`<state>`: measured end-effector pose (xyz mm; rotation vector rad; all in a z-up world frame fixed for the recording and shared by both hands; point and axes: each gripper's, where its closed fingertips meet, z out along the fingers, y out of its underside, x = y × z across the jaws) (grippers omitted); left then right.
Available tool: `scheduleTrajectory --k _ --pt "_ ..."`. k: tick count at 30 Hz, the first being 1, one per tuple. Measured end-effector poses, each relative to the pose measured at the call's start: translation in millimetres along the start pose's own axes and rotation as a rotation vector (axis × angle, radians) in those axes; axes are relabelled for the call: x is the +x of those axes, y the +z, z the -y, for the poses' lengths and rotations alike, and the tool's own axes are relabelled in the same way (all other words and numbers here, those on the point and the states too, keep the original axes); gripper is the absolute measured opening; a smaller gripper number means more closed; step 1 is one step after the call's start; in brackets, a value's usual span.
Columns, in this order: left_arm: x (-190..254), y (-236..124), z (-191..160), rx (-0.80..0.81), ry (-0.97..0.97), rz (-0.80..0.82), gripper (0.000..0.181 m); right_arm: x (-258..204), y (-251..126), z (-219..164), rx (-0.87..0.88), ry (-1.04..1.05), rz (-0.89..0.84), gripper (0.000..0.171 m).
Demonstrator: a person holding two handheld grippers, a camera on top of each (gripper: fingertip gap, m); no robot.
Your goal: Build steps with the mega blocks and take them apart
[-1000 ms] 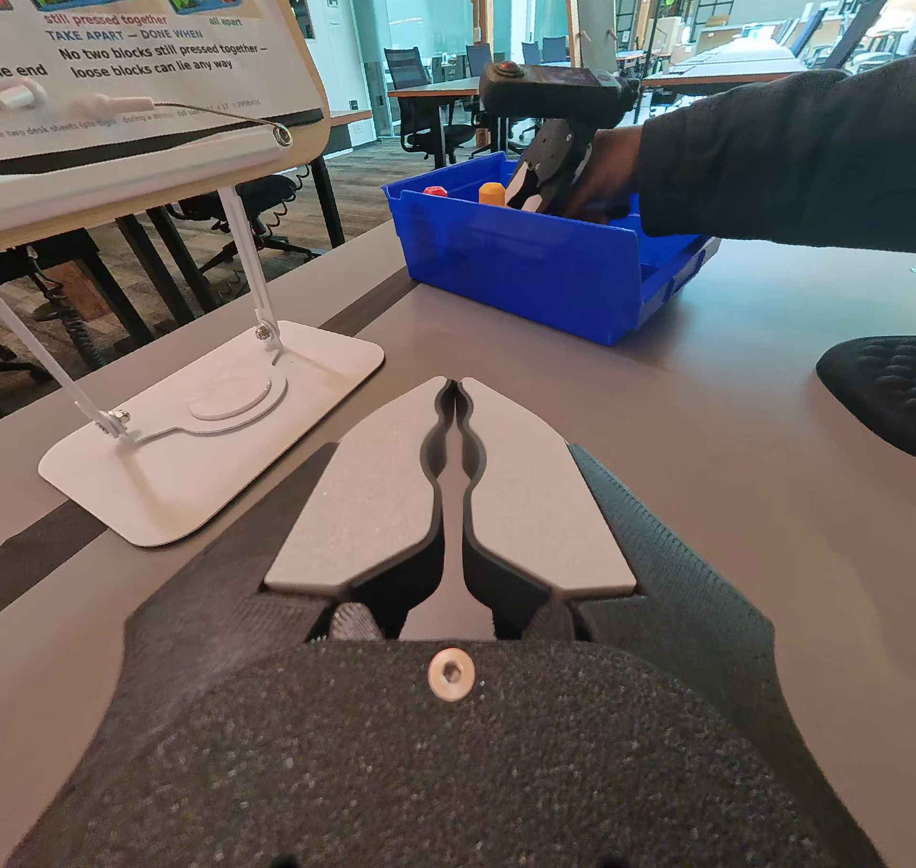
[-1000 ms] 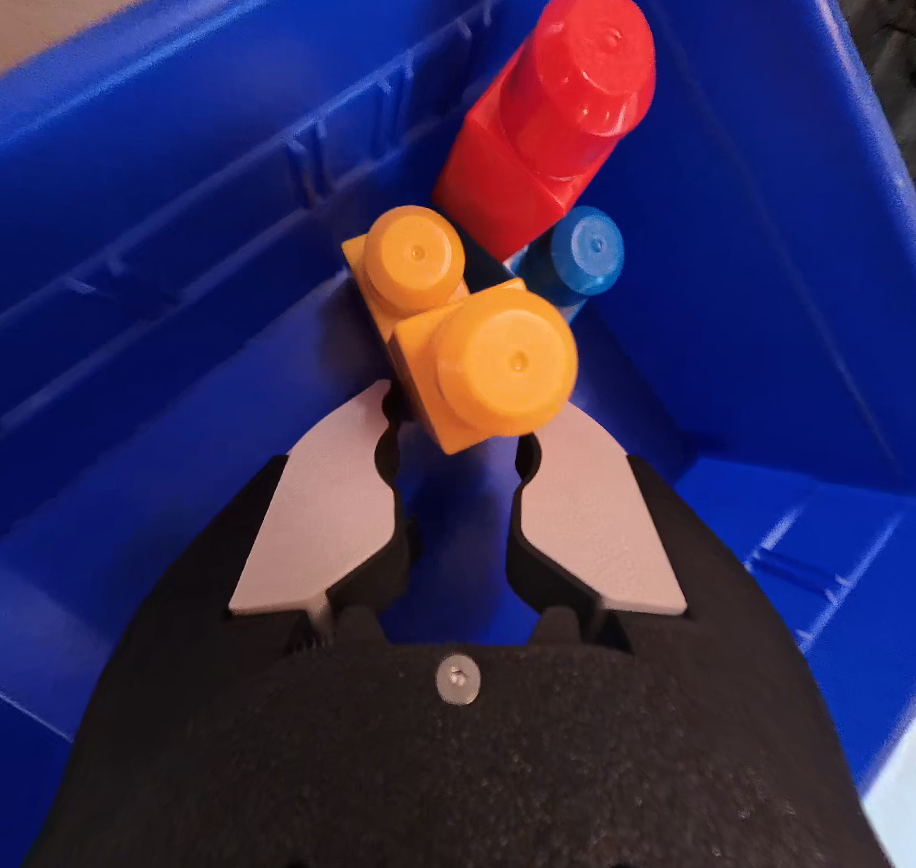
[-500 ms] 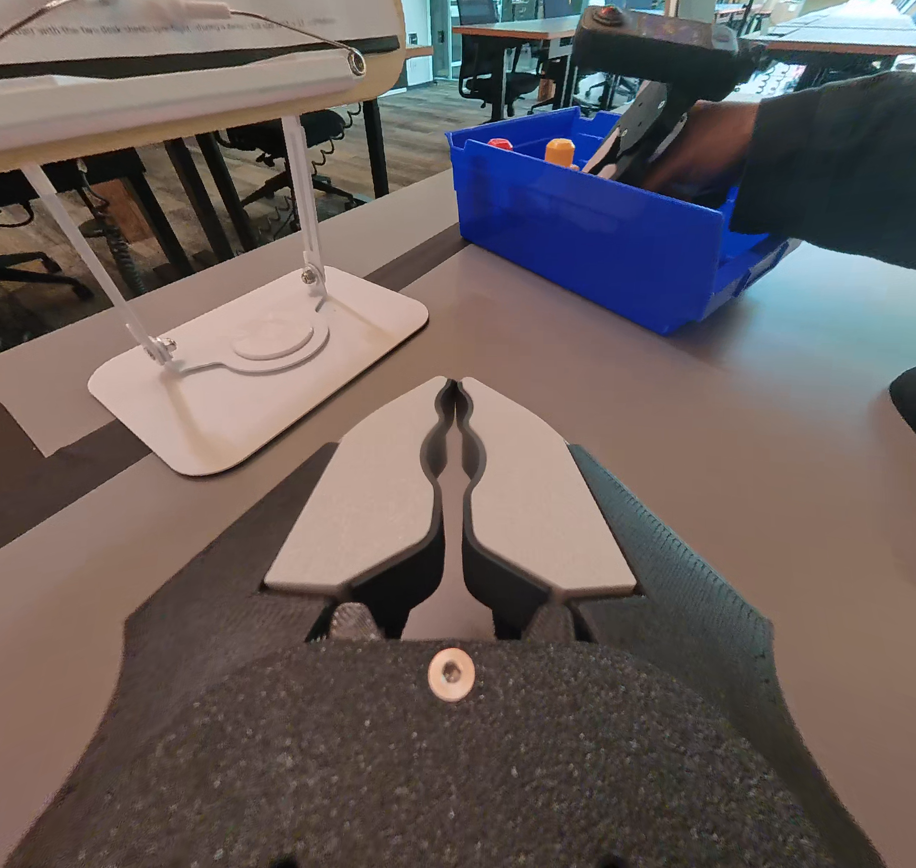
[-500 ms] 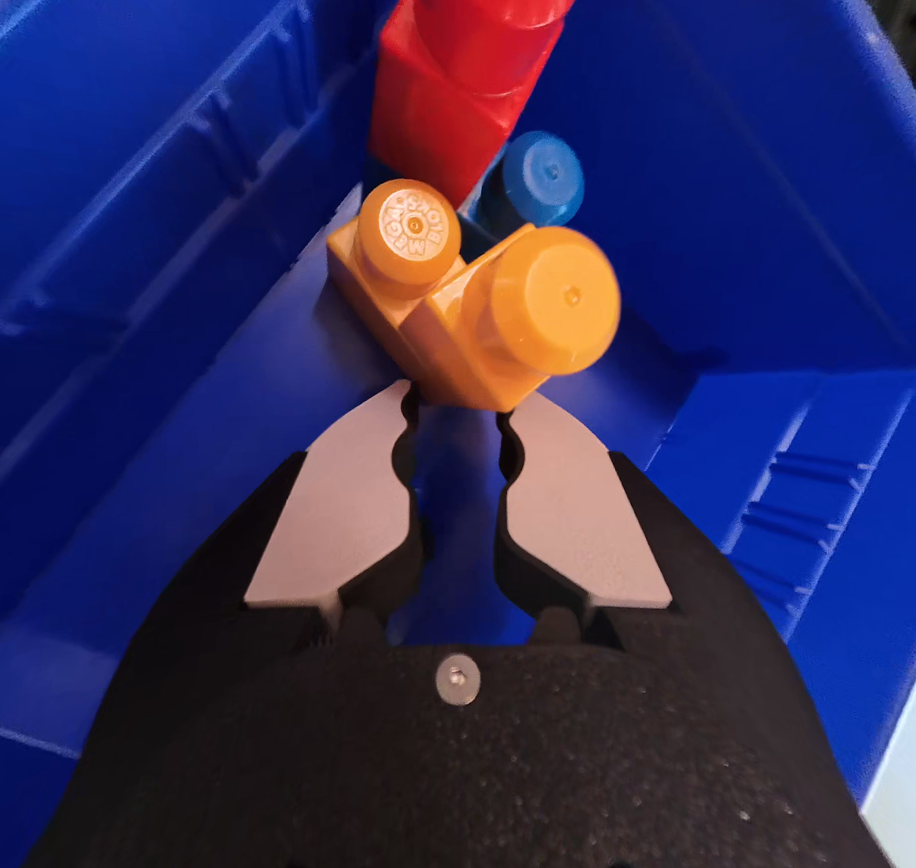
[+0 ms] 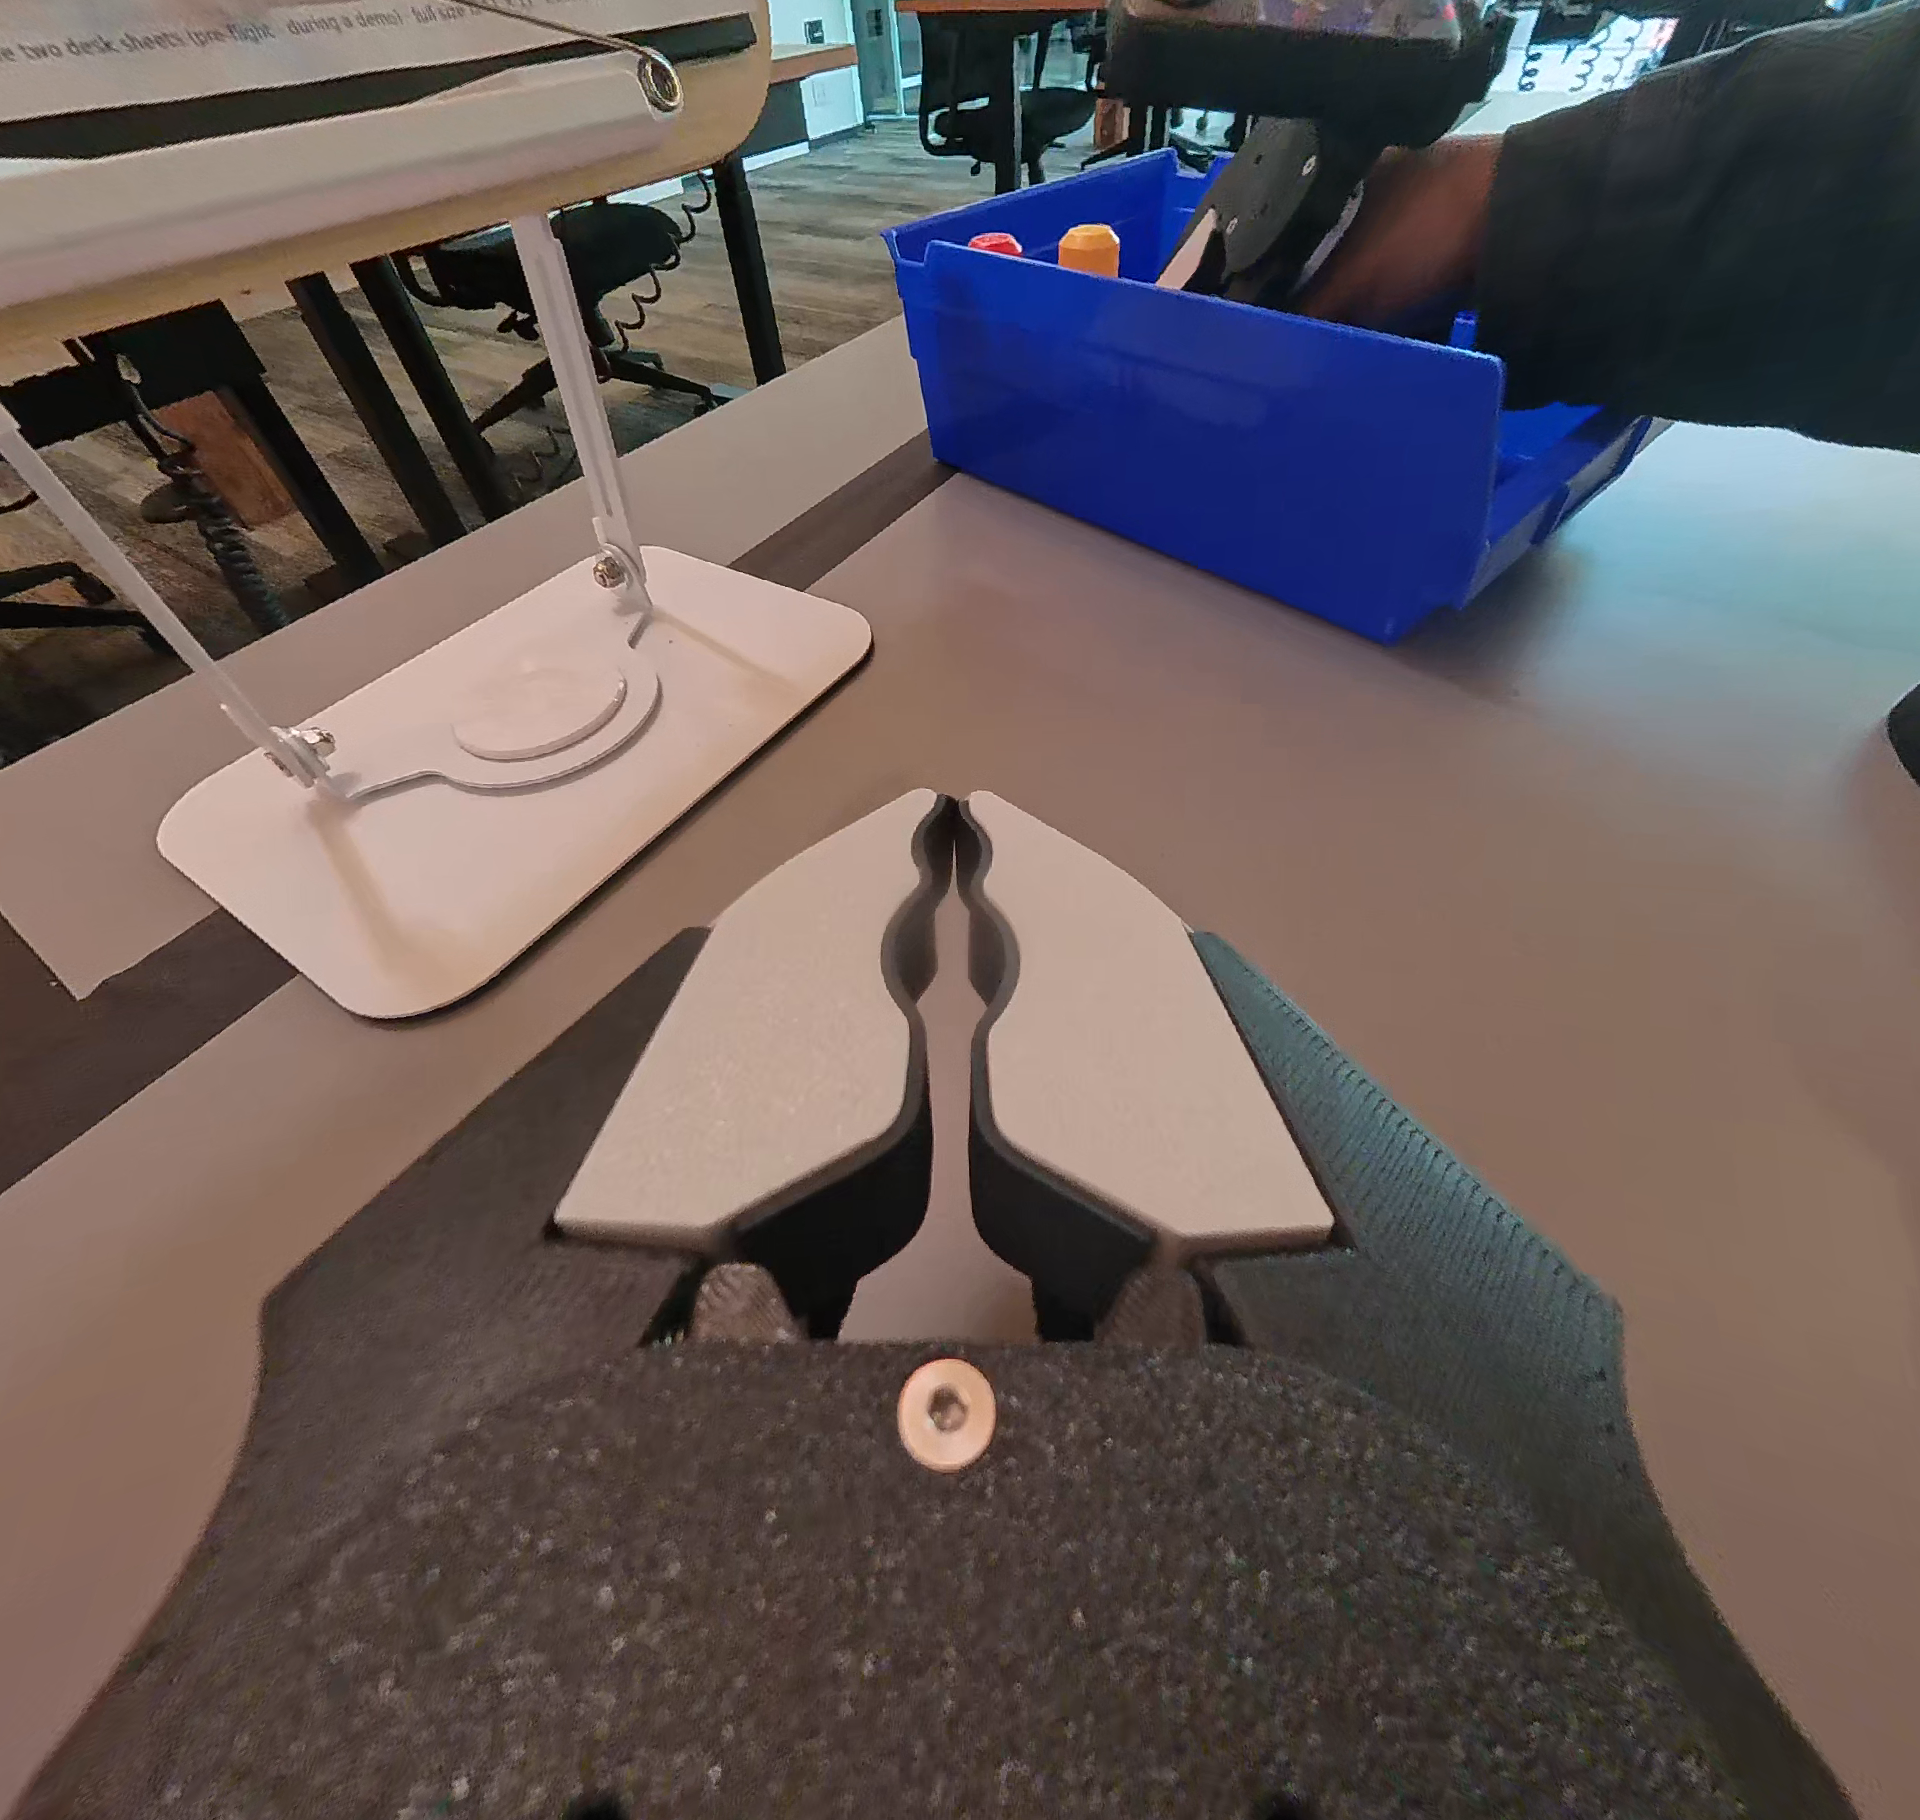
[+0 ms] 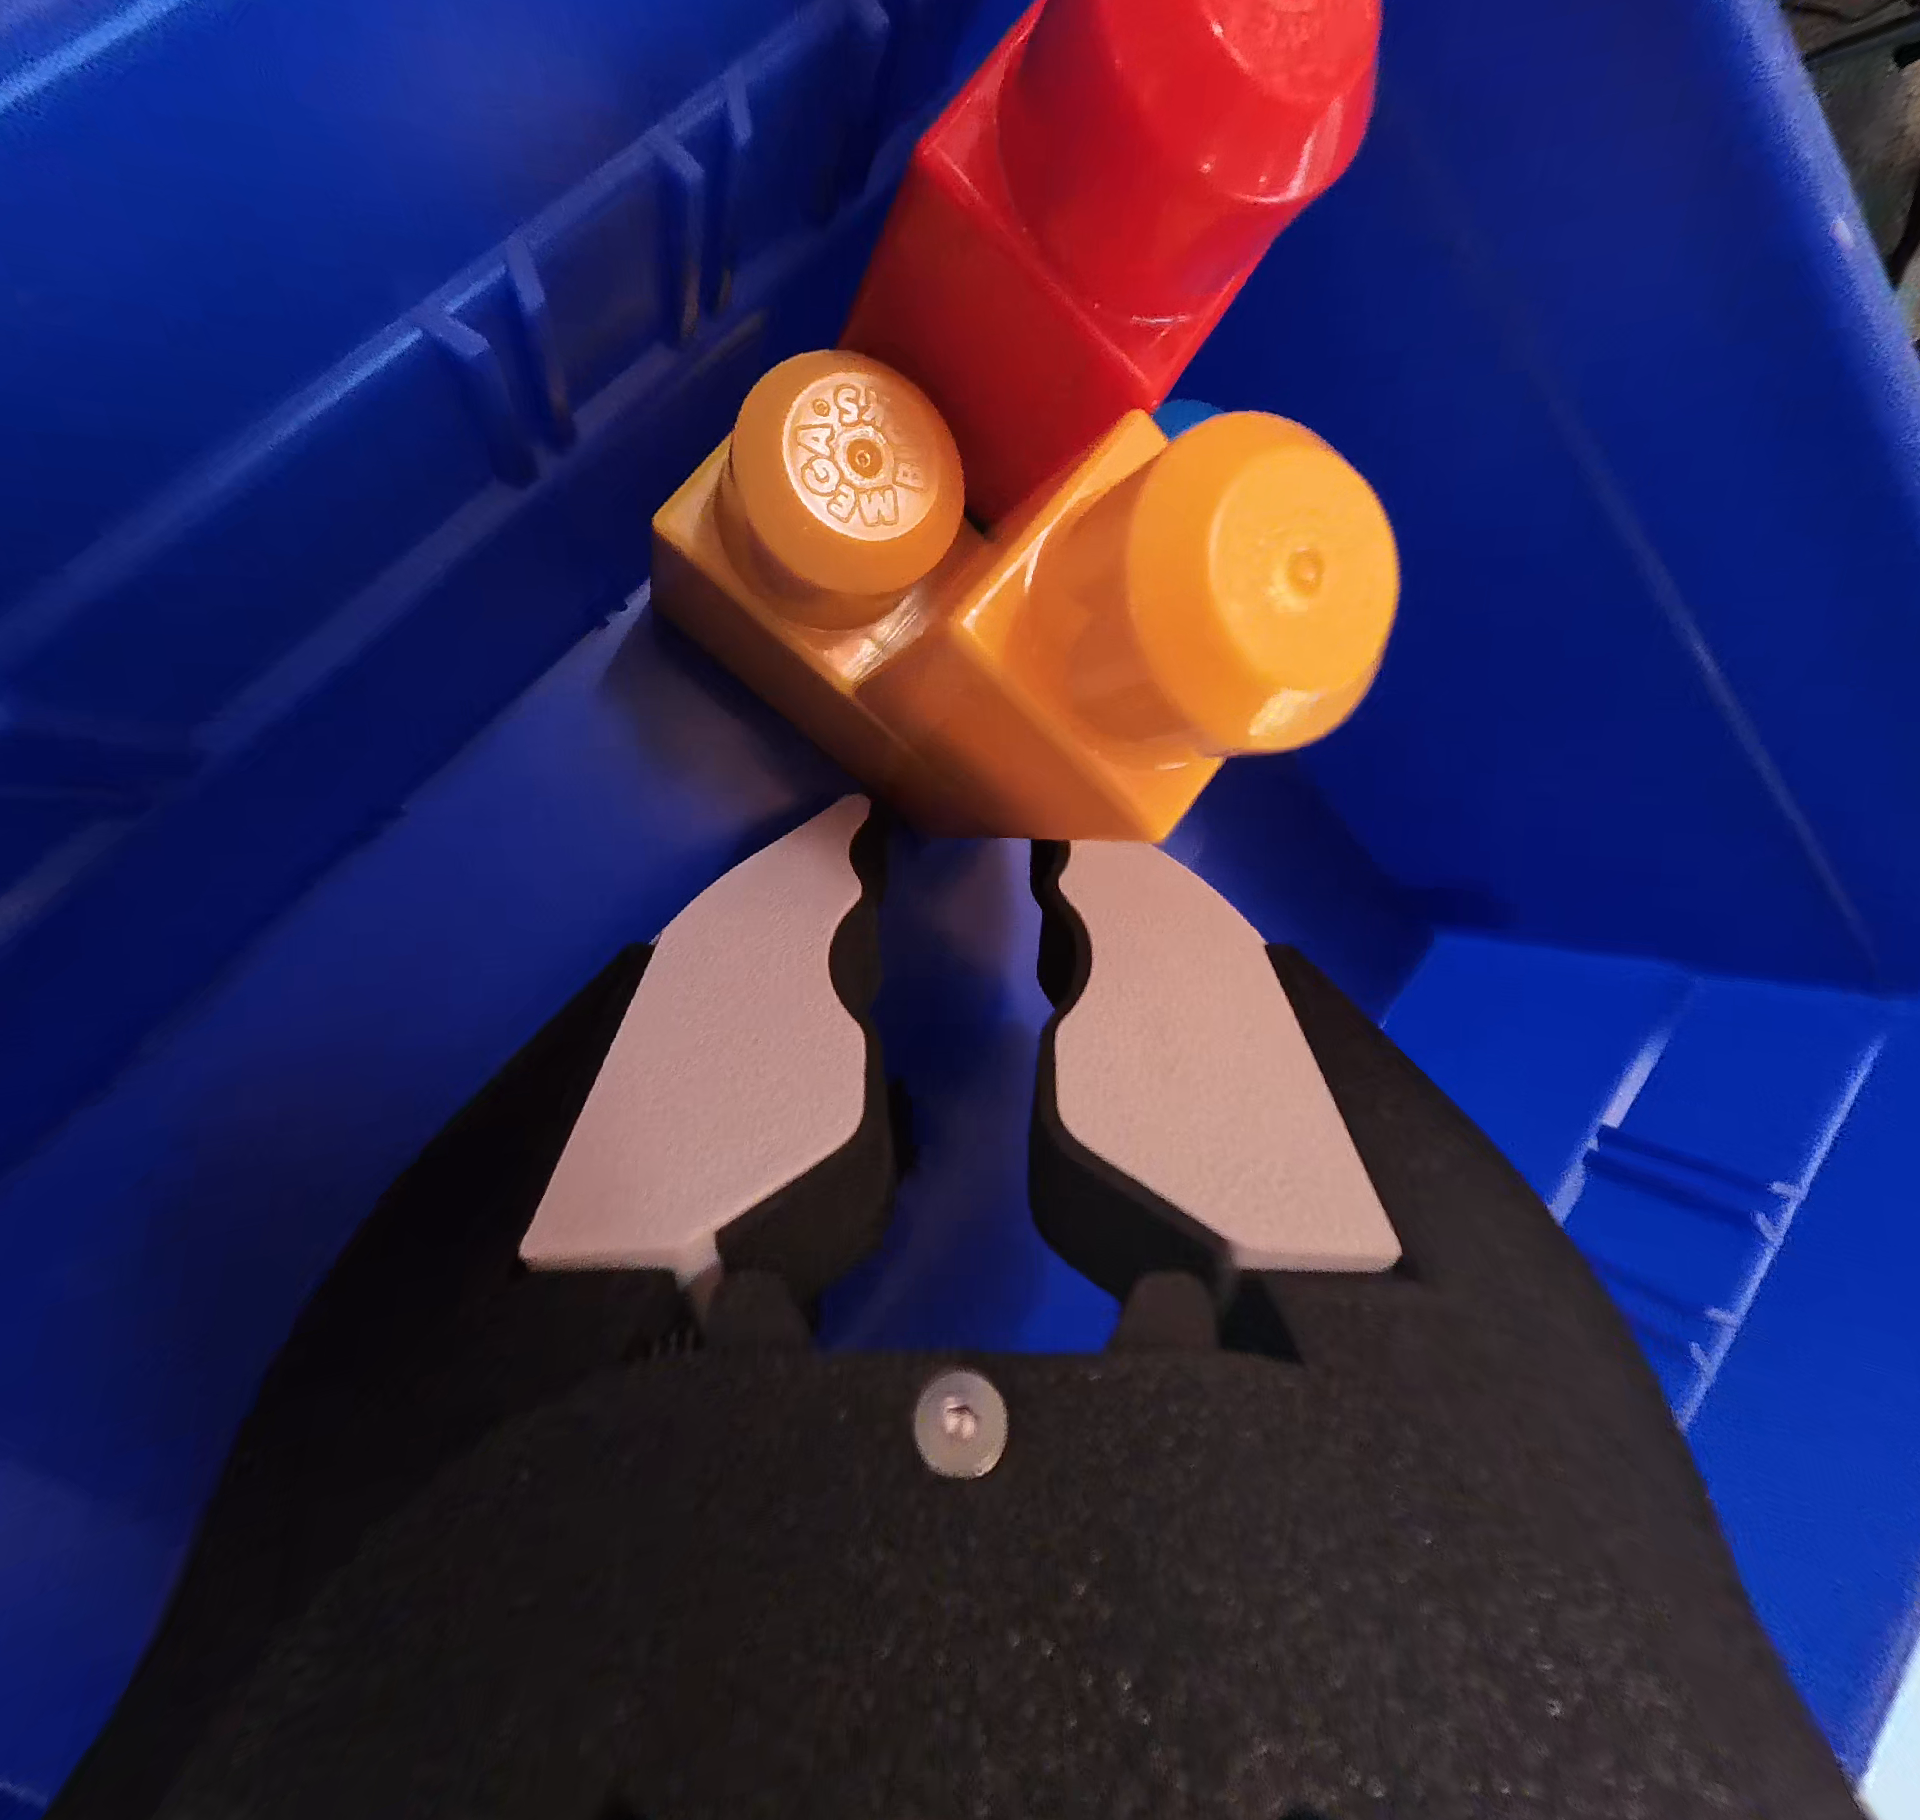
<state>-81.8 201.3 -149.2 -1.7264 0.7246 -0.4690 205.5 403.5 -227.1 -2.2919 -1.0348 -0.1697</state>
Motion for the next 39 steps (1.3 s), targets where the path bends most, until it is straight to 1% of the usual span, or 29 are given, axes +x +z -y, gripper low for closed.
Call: scheduleTrajectory --k 5,11,14,19,22,26,34,36,37,39 --pt "-0.2 0.3 -1.3 -0.005 0.001 0.0 0.0 2.7 -6.7 -0.8 0.011 0.044 0.003 0.031" --pt "1.3 1.3 -3.7 -0.017 0.014 -0.002 0.0 9.7 -14.3 5.9 0.058 0.085 0.009 0.05" --pt "1.8 1.8 -4.9 -0.023 0.016 -0.005 0.0 13.6 -21.1 14.8 0.098 0.071 0.016 0.058" --pt "3.4 3.6 -8.7 -0.037 0.02 -0.015 0.0 19.5 -27.2 24.4 0.097 0.021 0.008 0.063" --pt "5.0 4.9 -11.0 -0.048 0.025 -0.022 0.0 16.9 -22.8 27.2 0.078 0.02 0.022 0.061" --pt "5.3 5.3 -12.4 -0.055 0.035 -0.022 0.0 17.0 -18.0 29.2 0.067 0.075 -0.005 0.043" --pt "3.9 5.4 -13.0 -0.057 0.035 -0.02 0.0 15.2 -23.0 26.2 0.07 0.181 -0.051 0.039" --pt "4.1 3.8 -11.4 -0.06 0.027 -0.021 0.0 16.9 -37.5 27.1 0.097 0.24 -0.061 0.042" --pt "3.0 2.6 -8.6 -0.049 0.026 -0.013 0.0 17.9 -50.3 32.2 0.149 0.285 -0.067 0.044" --pt "0.5 0.5 -3.2 -0.024 0.025 0.002 0.0 13.5 -83.1 50.9 0.318 0.372 -0.053 0.042"
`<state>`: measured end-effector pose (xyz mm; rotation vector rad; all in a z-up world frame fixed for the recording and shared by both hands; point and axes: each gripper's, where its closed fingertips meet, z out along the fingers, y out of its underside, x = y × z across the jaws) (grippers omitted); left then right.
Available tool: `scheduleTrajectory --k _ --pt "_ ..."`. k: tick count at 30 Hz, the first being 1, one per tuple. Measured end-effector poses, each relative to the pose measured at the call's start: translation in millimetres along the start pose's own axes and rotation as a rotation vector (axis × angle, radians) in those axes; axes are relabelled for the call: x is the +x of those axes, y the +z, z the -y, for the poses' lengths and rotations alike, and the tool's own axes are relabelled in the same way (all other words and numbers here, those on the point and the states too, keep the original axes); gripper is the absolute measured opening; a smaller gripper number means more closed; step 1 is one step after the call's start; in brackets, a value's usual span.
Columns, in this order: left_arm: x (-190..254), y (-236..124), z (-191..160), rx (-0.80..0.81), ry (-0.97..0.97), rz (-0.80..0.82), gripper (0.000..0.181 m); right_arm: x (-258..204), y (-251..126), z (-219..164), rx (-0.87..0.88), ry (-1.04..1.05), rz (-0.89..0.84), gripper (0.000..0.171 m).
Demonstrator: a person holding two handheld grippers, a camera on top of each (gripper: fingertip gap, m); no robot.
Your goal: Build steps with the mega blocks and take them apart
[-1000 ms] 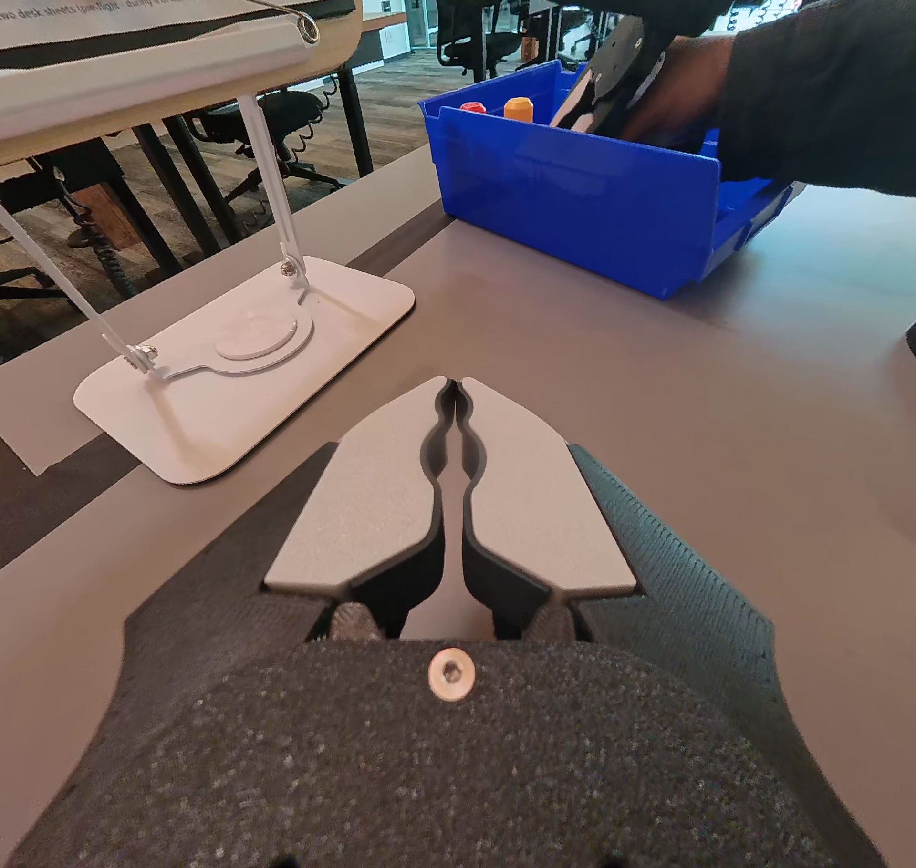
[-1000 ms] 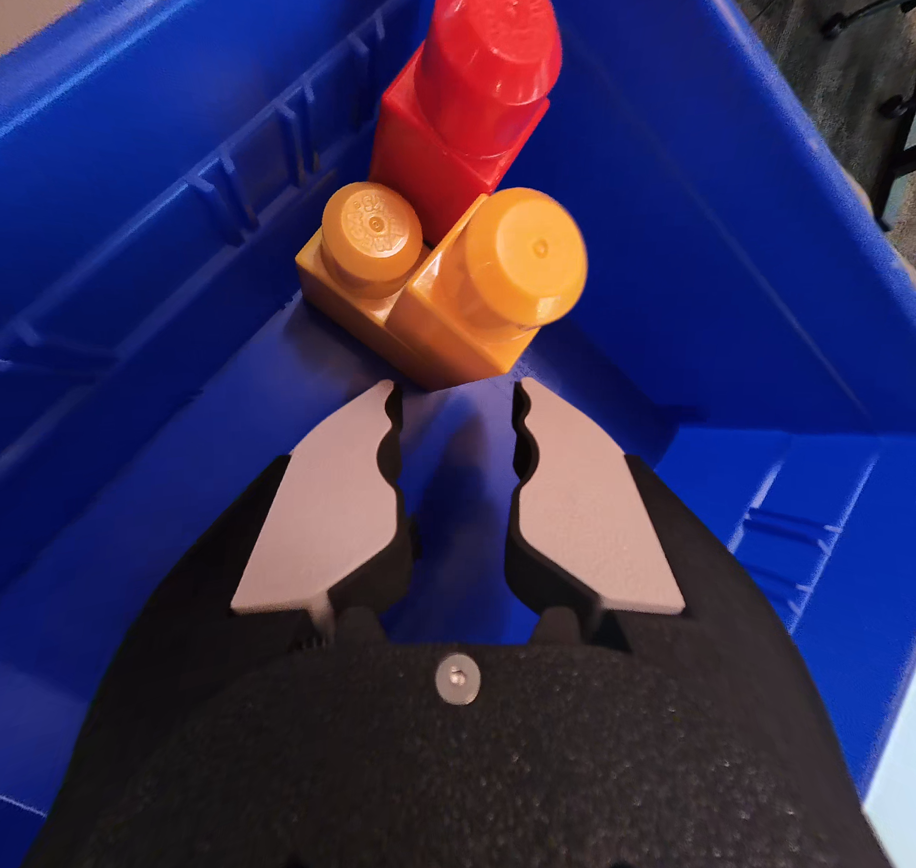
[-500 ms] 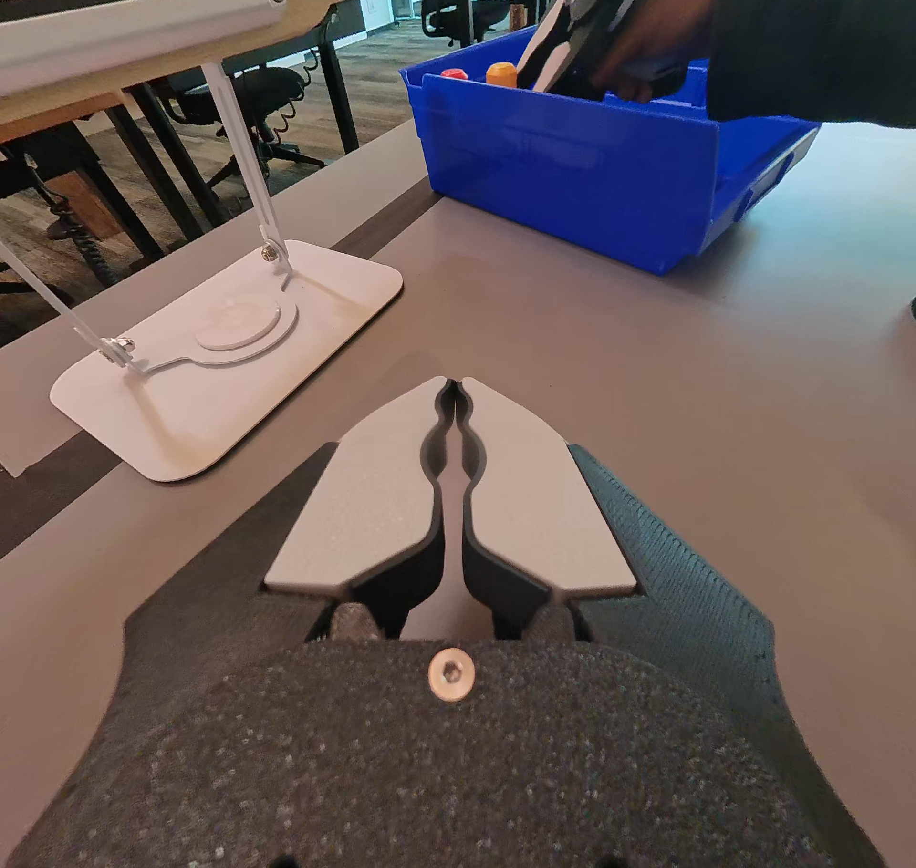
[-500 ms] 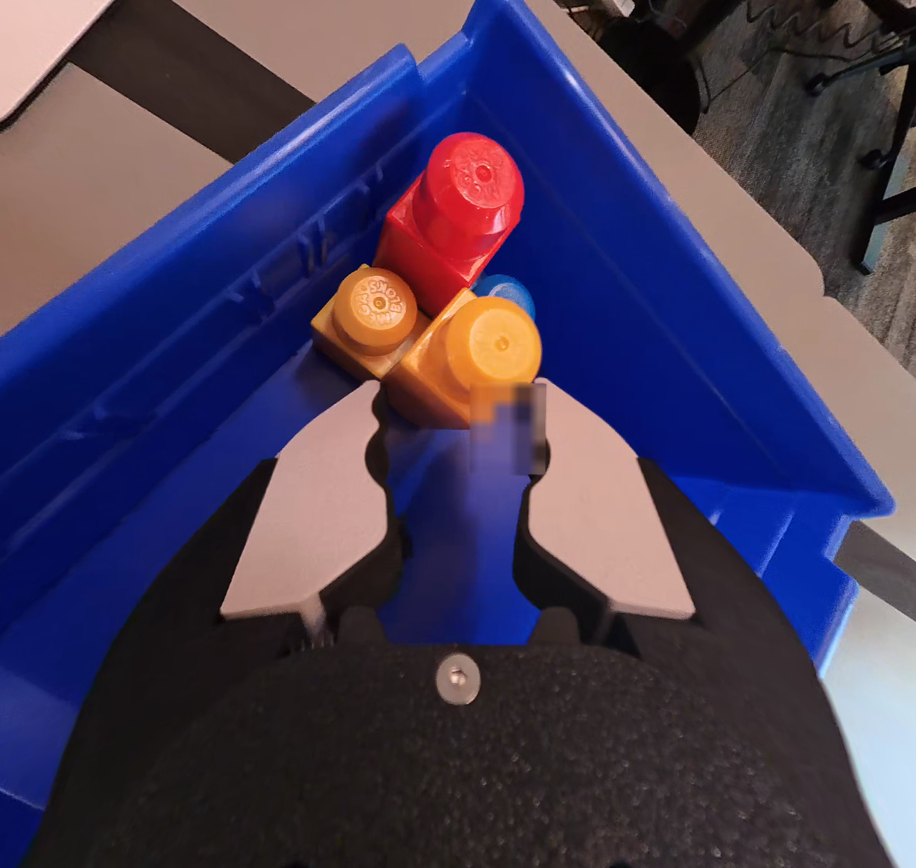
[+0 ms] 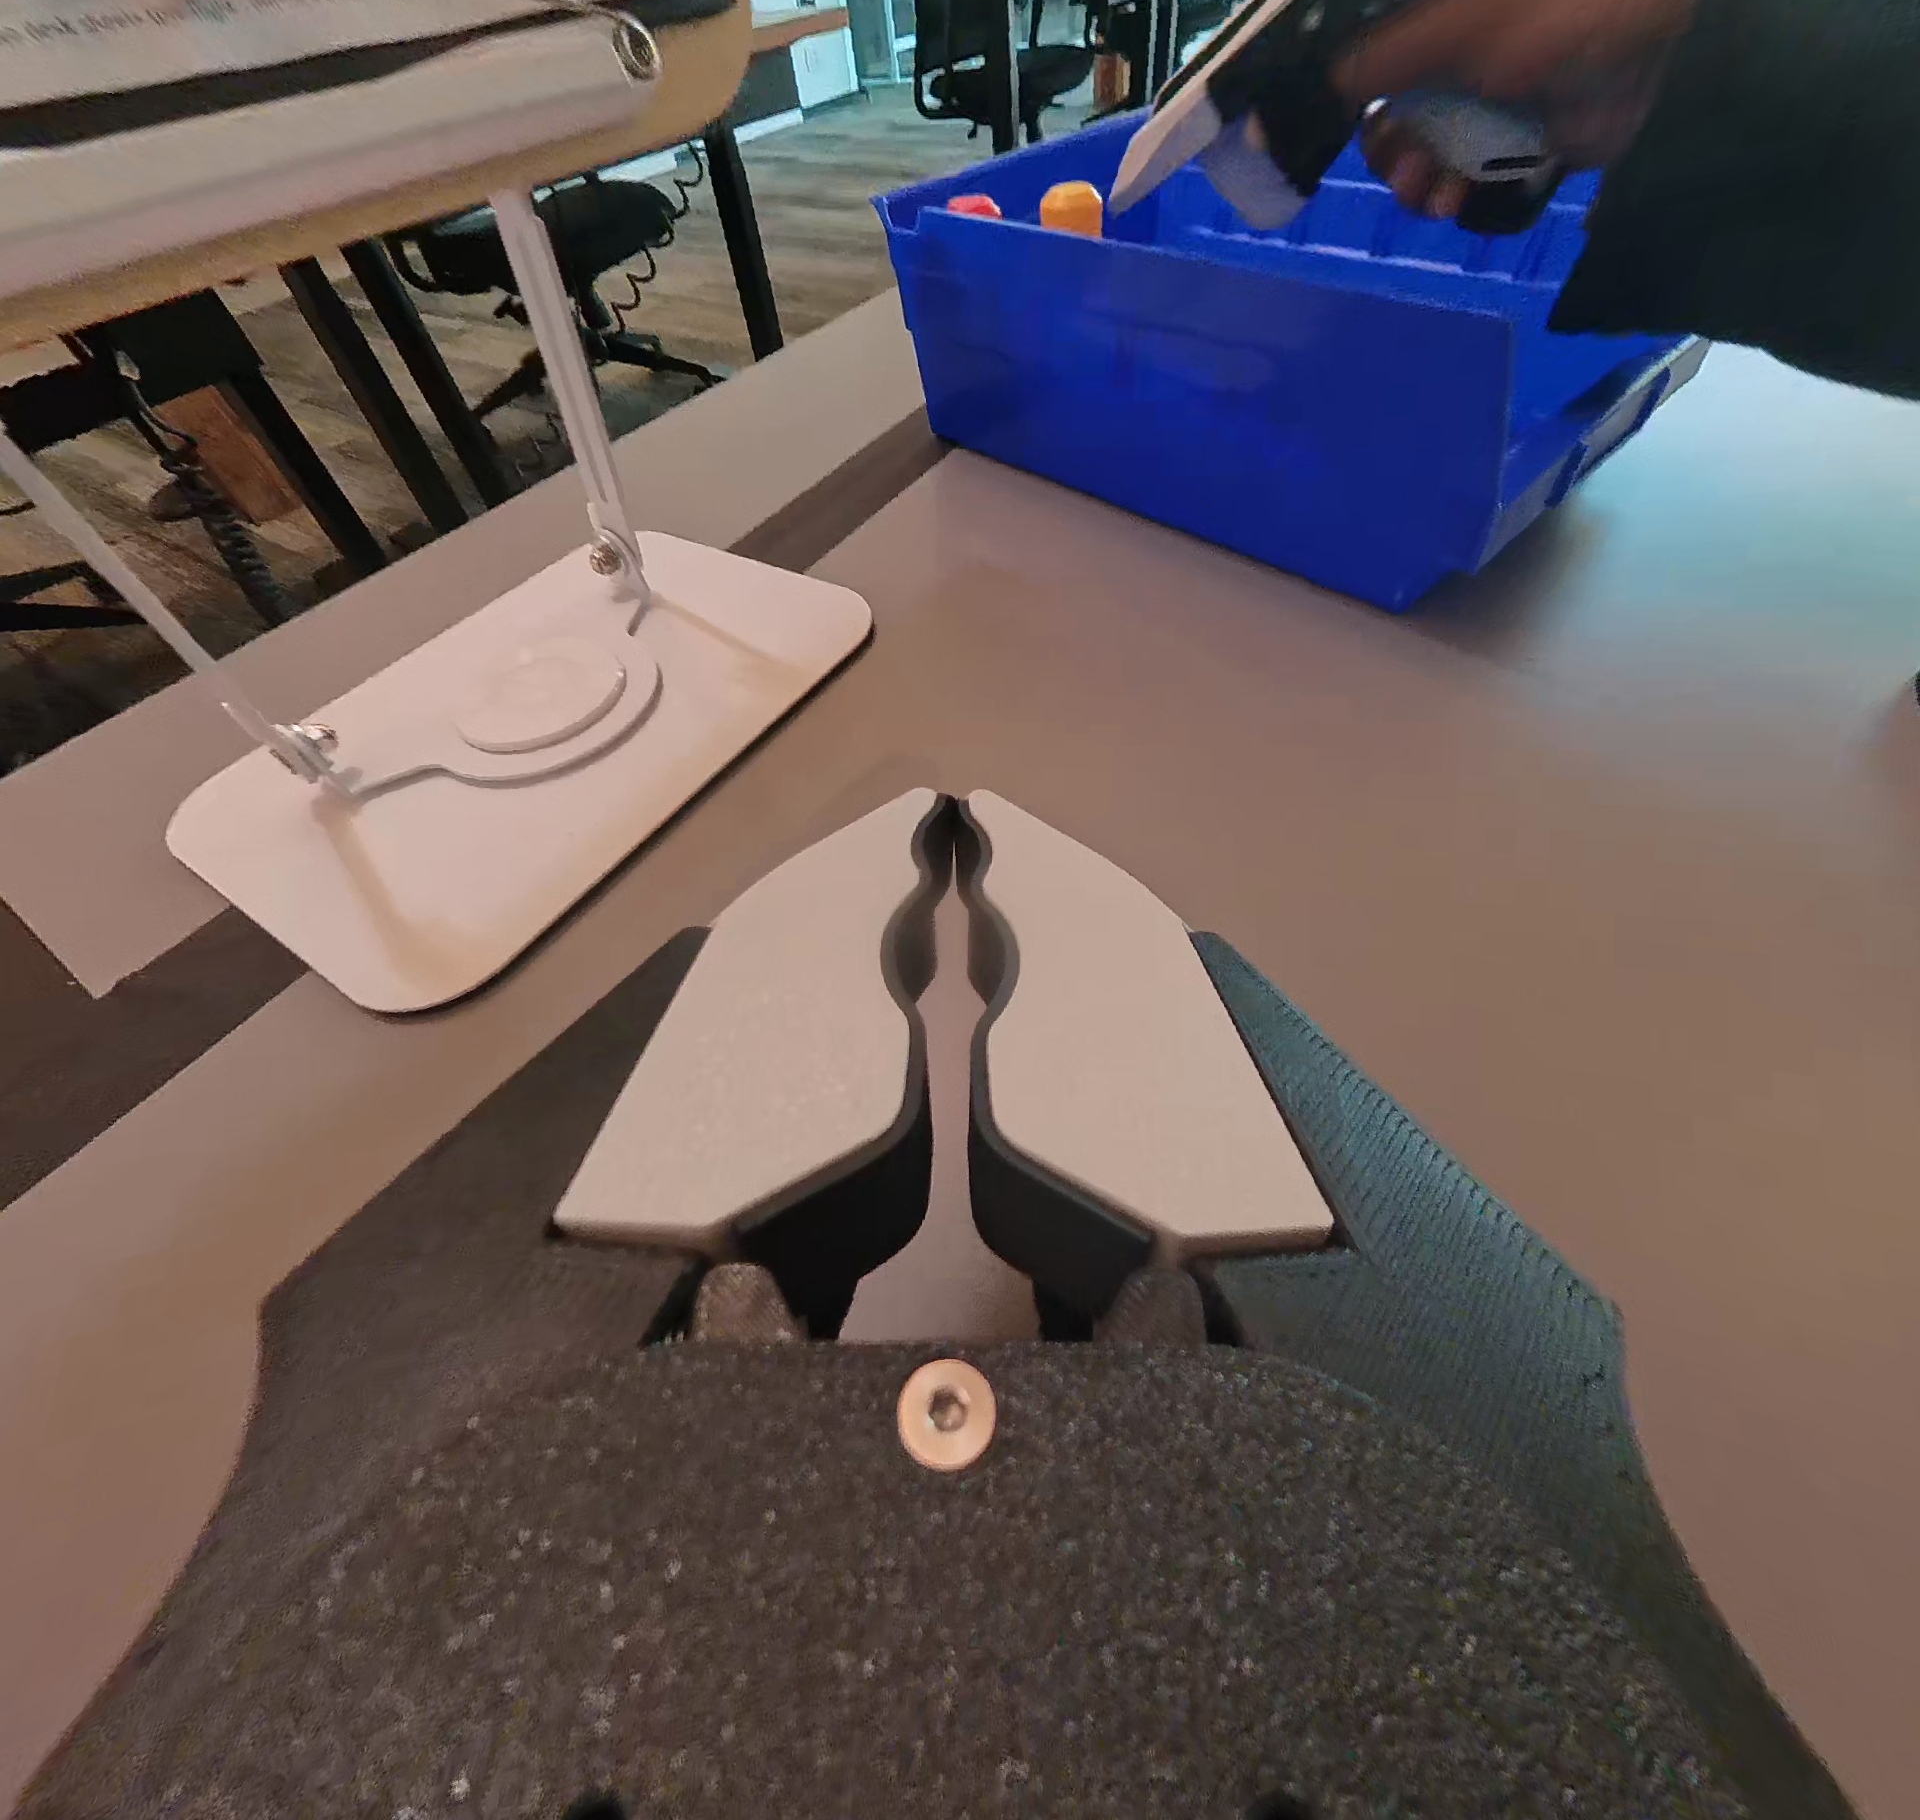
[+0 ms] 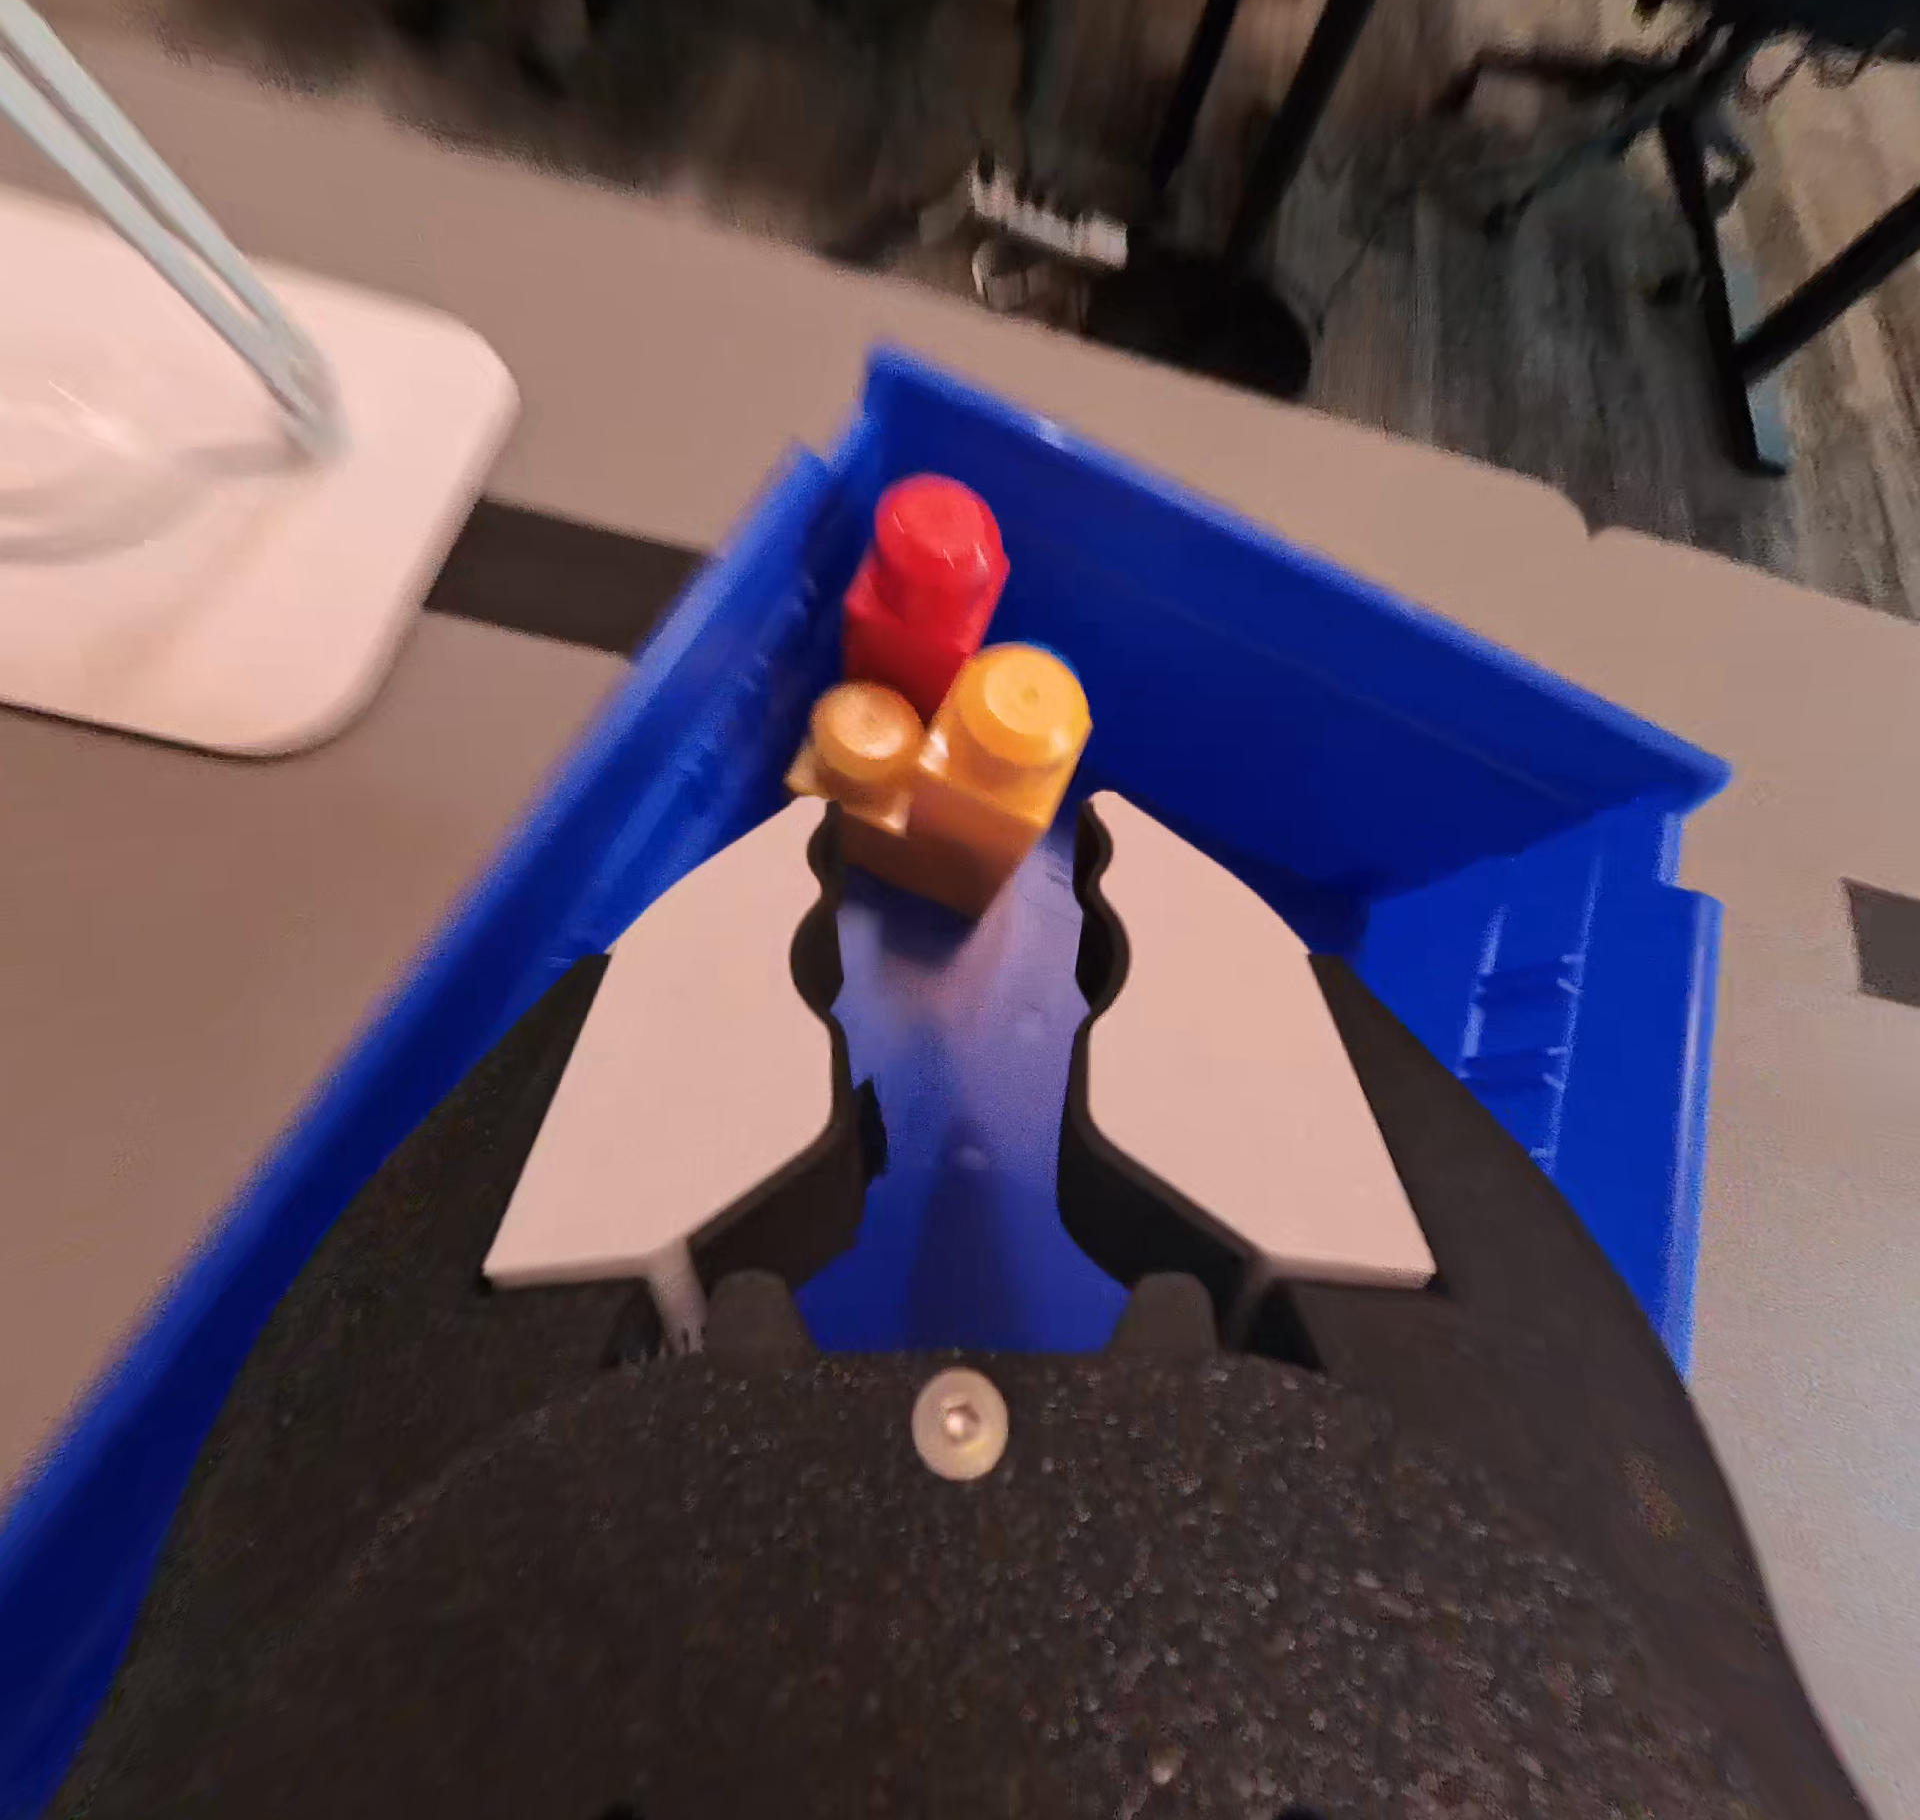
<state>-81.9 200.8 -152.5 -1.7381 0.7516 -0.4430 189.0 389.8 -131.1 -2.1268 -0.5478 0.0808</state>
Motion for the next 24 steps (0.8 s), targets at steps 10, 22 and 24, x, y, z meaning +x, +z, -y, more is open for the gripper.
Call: scheduleTrajectory --k 10,22,24 --pt "-18.8 -17.1 29.2 0.116 -0.001 0.139 0.0 -165.9 -118.1 50.0 0.461 0.081 0.314 0.018" --pt "-55.8 -98.7 106.8 0.068 0.118 0.402 0.0 -257.5 -78.6 -10.4 0.421 -0.124 0.361 0.0" --pt "-88.5 -133.8 111.3 0.029 0.125 0.502 0.0 -255.0 -77.8 -10.3 0.424 -0.113 0.366 0.0"
